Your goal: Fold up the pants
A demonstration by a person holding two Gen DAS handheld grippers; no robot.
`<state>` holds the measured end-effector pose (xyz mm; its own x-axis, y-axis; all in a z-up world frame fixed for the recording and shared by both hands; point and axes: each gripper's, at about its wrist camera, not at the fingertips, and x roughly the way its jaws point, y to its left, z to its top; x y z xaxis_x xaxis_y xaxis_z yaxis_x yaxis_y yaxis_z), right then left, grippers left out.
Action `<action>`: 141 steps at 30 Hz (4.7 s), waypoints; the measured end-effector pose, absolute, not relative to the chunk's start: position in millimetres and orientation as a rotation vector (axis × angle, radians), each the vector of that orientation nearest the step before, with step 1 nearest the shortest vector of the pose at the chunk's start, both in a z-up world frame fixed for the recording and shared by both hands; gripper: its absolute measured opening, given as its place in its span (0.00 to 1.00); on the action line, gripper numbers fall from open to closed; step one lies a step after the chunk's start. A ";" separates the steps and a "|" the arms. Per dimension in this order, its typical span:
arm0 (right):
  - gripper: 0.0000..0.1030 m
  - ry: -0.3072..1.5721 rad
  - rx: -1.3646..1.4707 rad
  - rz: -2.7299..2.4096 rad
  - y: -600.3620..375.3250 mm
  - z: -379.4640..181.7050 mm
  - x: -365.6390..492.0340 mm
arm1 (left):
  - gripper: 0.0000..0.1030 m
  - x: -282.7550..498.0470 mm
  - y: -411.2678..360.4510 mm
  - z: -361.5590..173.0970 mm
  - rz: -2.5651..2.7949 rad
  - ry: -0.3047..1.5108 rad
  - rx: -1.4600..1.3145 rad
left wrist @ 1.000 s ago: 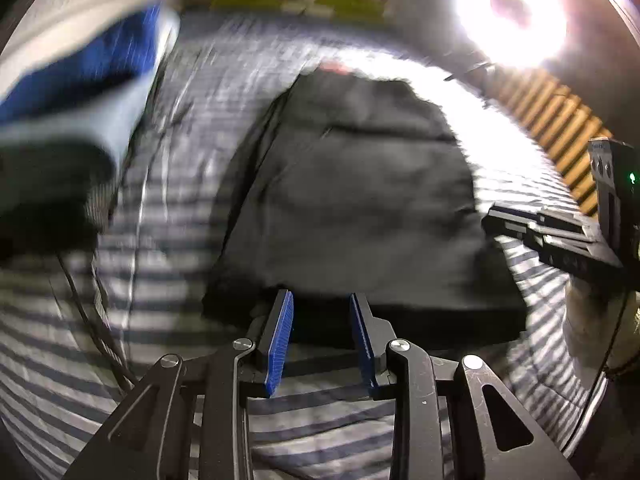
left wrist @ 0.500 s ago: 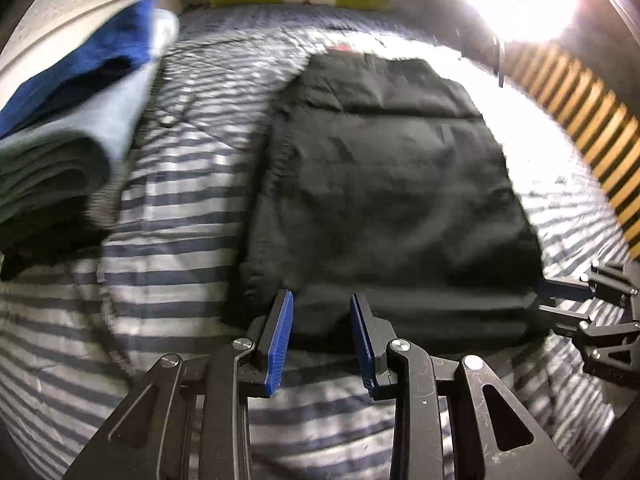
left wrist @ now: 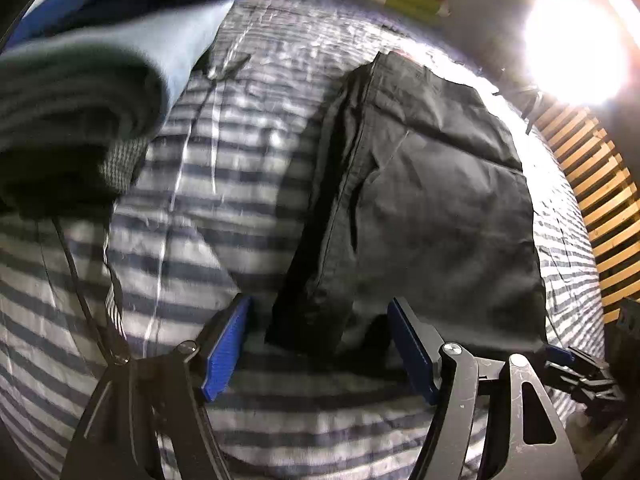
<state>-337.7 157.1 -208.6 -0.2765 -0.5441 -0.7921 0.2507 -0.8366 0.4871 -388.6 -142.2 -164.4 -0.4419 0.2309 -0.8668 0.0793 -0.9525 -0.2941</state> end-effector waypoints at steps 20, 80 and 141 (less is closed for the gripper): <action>0.53 0.424 1.105 -2.214 76.0 -155.4 -286.1 | 0.15 -386.9 -143.4 -144.0 2.580 -0.405 -1.651; 0.03 0.687 0.895 -2.163 41.1 -142.4 -328.7 | 0.24 -565.9 16.9 -126.3 1.822 0.051 -1.509; 0.39 0.063 1.326 -2.703 175.3 -178.7 -619.7 | 0.38 -640.0 -109.6 -127.4 2.586 -0.273 -1.405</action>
<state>-619.7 175.3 -178.7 -0.6051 -0.0981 -0.7901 0.1350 -0.9906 0.0196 -640.0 -109.6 -127.4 -0.5345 0.2490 -0.8076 -0.0750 -0.9658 -0.2481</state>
